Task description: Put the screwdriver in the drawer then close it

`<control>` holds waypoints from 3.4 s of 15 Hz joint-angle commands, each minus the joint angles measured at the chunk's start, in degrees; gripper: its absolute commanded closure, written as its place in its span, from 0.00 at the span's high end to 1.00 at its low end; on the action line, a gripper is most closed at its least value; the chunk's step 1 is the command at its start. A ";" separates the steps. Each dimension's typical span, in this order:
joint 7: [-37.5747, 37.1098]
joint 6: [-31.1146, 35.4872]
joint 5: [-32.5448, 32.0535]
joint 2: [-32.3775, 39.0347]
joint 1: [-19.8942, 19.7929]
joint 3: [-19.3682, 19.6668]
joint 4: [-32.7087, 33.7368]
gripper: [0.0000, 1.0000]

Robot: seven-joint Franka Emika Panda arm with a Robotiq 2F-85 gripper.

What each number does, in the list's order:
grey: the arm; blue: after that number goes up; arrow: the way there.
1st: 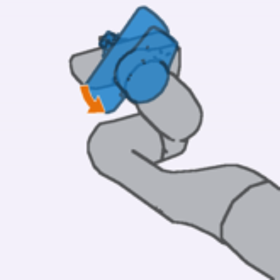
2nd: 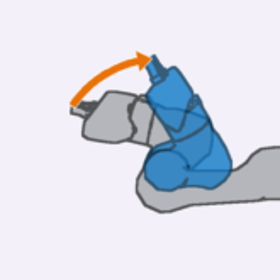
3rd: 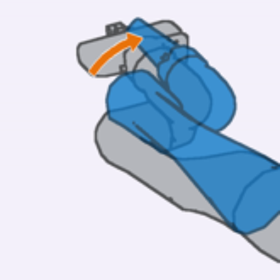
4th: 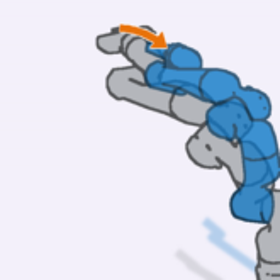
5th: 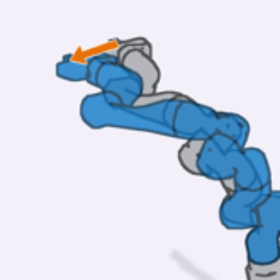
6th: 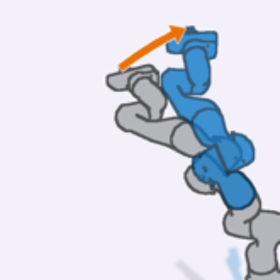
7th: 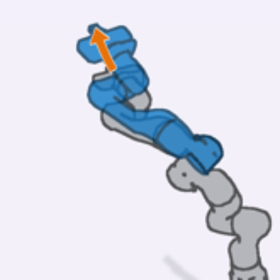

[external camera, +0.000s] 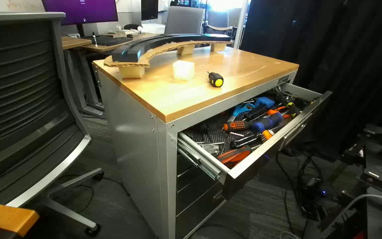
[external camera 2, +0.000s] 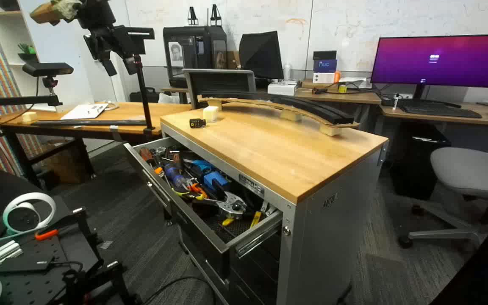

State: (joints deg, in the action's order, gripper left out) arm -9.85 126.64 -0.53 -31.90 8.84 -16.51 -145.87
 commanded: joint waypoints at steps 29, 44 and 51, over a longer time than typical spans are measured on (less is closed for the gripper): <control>-68.61 10.58 -49.41 46.73 -6.82 -9.86 25.68 1.00; -97.03 3.30 -64.93 62.95 13.34 11.13 43.29 1.00; -96.84 -4.88 -64.32 63.46 12.99 10.27 43.92 1.00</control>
State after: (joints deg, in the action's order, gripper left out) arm -105.71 124.43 -64.45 30.42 21.65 -5.87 -103.94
